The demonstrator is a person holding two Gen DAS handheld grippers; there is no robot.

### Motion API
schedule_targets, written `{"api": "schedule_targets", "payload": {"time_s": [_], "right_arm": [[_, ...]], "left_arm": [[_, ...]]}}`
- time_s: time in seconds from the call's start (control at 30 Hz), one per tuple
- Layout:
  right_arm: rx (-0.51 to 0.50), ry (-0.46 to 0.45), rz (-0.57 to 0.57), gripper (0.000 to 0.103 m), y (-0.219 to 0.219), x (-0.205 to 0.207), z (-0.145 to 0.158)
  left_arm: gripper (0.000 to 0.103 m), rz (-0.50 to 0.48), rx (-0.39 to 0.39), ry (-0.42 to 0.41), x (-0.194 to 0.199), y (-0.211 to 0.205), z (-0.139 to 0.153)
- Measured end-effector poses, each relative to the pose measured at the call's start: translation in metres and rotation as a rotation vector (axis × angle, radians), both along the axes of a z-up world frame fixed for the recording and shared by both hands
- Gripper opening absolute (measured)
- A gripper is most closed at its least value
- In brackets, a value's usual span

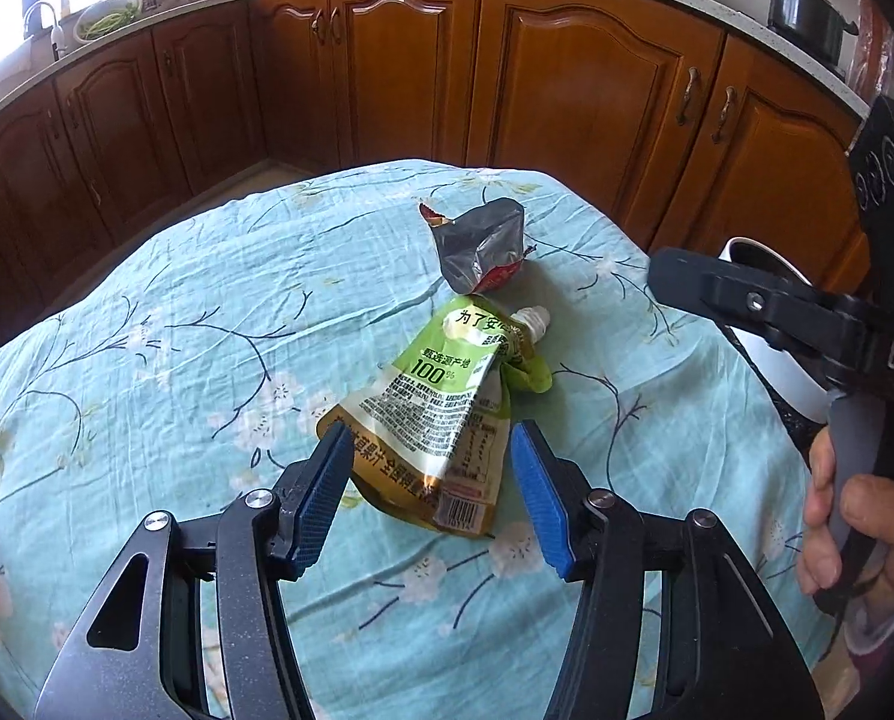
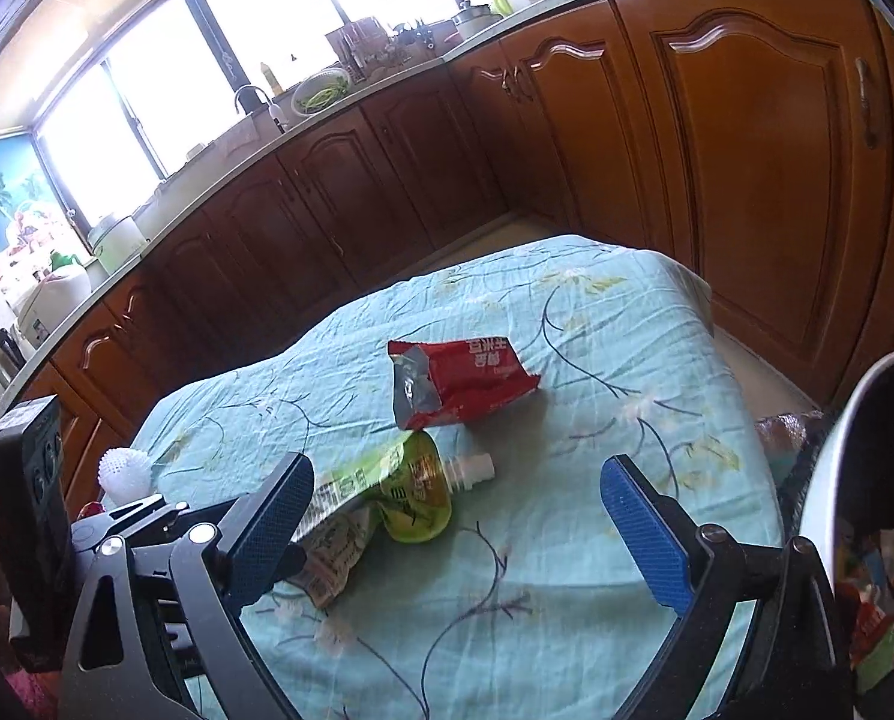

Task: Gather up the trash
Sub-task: 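Move both open tools back over the table toward the pouch and packet, then grasp the green juice pouch with the left tool while the right tool grasps the red snack packet, then carry the green pouch and red packet over the black bin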

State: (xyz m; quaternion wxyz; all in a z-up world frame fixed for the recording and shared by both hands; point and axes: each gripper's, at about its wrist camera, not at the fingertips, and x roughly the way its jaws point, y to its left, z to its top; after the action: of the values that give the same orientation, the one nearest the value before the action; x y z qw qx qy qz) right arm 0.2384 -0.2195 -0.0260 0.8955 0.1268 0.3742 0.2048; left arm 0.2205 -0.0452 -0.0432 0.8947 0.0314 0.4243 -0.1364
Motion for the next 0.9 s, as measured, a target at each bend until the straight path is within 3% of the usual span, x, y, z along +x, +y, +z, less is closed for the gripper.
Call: {"api": "schedule_targets", "payload": {"time_s": [0.13, 0.23, 0.33, 0.4, 0.5, 0.6, 0.9], "right_arm": [[-0.043, 0.004, 0.023, 0.089, 0.021, 0.029, -0.007], [-0.081, 0.016, 0.029, 0.077, 0.032, 0.051, -0.016], [-0.112, 0.037, 0.023, 0.056, 0.035, 0.066, -0.027], [-0.124, 0.045, 0.003, 0.026, 0.031, 0.068, -0.031], [-0.112, 0.034, -0.03, 0.007, 0.016, 0.06, -0.03], [-0.085, 0.024, -0.05, 0.006, 0.001, 0.046, -0.025], [0.013, 0.0, -0.091, 0.005, -0.045, -0.017, -0.007]], "left_arm": [[0.049, -0.009, 0.005, 0.007, 0.011, -0.003, 0.0], [0.043, -0.019, 0.01, 0.019, 0.018, -0.004, -0.003], [0.04, -0.04, 0.013, 0.032, 0.022, -0.007, -0.007], [0.037, -0.053, 0.019, 0.041, 0.023, -0.011, -0.01], [0.032, -0.075, 0.029, 0.04, 0.022, -0.015, -0.012], [0.015, -0.086, 0.034, 0.039, 0.024, -0.018, -0.014], [0.002, -0.075, 0.049, 0.0, 0.014, -0.019, -0.01]]}}
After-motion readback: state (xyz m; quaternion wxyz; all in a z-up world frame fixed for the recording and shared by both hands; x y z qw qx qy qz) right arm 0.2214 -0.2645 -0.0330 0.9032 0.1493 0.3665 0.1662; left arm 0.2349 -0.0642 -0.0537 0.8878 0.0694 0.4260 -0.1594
